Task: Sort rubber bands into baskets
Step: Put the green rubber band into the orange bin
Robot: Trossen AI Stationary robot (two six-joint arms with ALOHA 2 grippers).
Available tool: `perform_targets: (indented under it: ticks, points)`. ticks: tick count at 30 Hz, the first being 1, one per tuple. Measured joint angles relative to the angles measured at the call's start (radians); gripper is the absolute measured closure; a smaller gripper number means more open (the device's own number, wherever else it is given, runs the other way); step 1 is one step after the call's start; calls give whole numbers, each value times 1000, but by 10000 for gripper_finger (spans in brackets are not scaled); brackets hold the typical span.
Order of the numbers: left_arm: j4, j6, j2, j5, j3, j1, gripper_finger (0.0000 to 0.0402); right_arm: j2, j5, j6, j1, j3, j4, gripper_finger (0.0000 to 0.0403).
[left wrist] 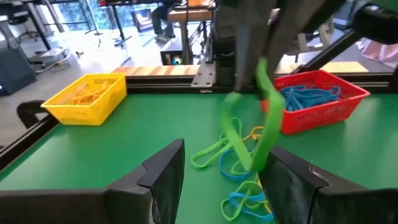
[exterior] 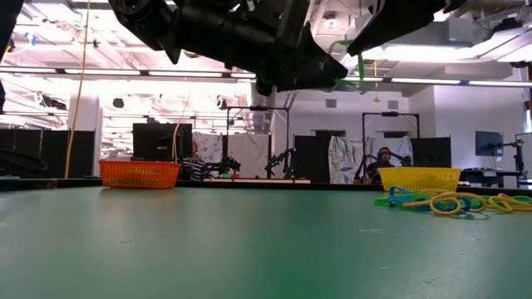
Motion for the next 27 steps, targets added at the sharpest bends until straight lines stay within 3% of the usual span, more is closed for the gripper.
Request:
perform_targets:
  ticks: [6,15,27]
  points:
    - [-8,8,0,-2,0,11,242,0,0,4,7,0,0,384]
    - [-11,86,0,64,0,8,390,0,0,13,5,0,-4,382]
    - [-157,147,-43,42,0,17,401,0,54,109,5,0,-77,348]
